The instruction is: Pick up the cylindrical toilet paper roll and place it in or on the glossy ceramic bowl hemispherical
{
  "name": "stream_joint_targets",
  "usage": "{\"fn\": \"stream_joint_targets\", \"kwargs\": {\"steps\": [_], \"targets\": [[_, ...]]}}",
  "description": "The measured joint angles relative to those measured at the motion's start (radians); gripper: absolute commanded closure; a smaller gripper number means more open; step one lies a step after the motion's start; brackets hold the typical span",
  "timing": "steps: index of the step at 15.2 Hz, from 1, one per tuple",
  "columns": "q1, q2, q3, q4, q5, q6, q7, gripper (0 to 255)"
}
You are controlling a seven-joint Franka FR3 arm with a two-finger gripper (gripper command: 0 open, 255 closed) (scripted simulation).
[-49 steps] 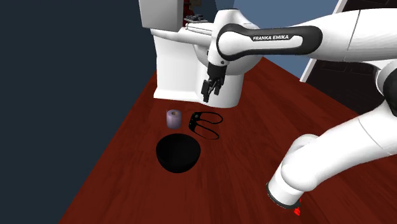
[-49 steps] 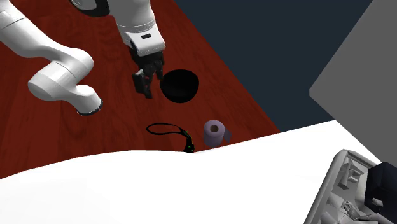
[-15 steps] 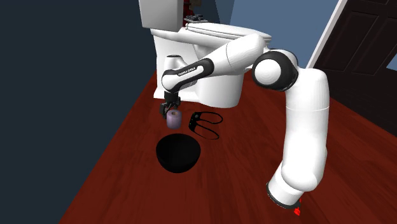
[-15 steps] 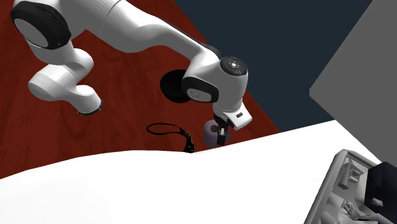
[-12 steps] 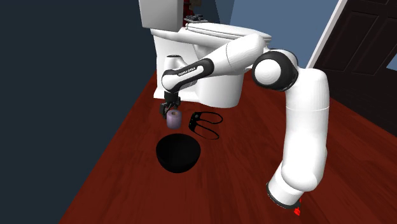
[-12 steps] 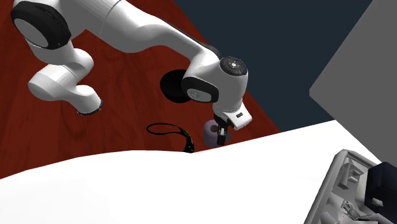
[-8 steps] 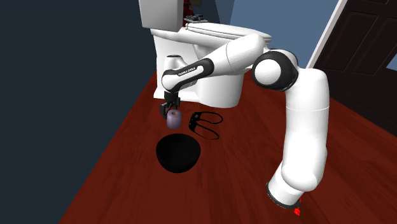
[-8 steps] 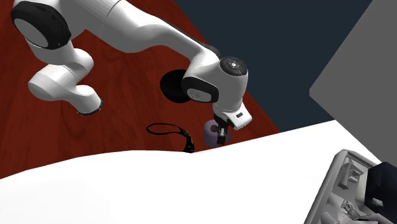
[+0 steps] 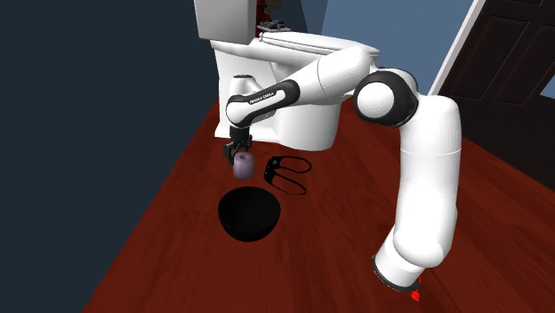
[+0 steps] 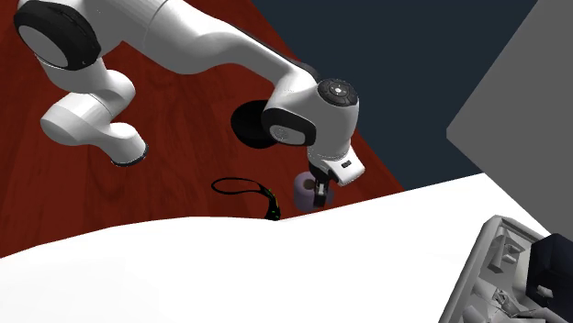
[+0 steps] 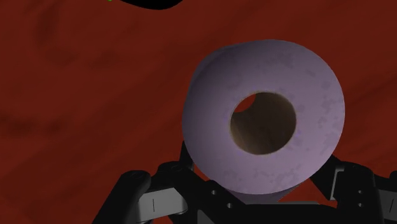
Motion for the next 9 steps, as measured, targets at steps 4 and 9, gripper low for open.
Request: {"fn": "stream_joint_targets", "kwargs": {"steps": [4, 9], "targets": [[0.000, -0.021, 0.001, 0.019, 0.002, -0.040, 0.000, 255], [-0.001, -0.049, 0.002, 0.049, 0.004, -0.098, -0.001, 255]]}}
